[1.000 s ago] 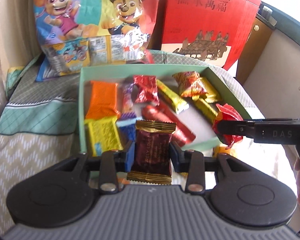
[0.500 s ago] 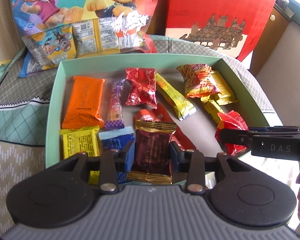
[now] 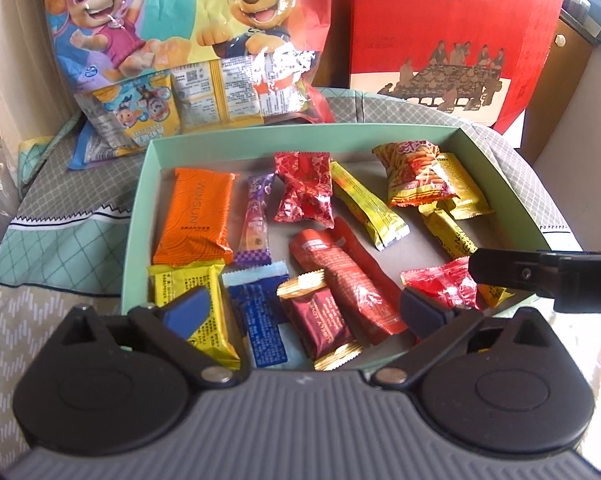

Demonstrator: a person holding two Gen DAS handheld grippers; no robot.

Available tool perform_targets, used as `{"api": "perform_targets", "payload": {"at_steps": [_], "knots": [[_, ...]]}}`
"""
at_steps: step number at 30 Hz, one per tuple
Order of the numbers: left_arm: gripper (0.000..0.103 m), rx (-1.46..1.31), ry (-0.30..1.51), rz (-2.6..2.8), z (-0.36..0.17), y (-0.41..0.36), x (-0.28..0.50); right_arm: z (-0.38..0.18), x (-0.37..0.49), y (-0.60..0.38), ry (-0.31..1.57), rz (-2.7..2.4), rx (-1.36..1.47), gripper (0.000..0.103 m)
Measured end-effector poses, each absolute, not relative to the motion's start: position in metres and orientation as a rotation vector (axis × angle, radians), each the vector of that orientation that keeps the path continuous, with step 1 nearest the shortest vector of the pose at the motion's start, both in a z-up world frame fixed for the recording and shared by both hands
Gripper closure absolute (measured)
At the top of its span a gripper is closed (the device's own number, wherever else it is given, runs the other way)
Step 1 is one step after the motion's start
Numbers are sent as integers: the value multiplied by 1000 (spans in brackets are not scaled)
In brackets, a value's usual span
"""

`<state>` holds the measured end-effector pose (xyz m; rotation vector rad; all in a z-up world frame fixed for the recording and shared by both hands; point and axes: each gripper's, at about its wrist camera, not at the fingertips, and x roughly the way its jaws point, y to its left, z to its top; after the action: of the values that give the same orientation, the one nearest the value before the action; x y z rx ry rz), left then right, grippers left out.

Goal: Organize snacks
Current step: 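Carry the chocolate and red candy into the green box and open tools, then grasp the clear jelly cup with left tool while right tool grasps red square candy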

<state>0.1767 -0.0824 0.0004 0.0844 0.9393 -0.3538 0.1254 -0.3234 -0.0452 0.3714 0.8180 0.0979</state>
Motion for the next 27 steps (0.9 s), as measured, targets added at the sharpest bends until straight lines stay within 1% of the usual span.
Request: {"api": "perform_targets", "payload": {"at_steps": [16,27], "knots": [[0,96,949,-378,15,-65,126,-27,64,-328,801,69,421,0],[0,174,1023,-408,-11,-39,75,-34,26,-303,845,99,404,0]]}}
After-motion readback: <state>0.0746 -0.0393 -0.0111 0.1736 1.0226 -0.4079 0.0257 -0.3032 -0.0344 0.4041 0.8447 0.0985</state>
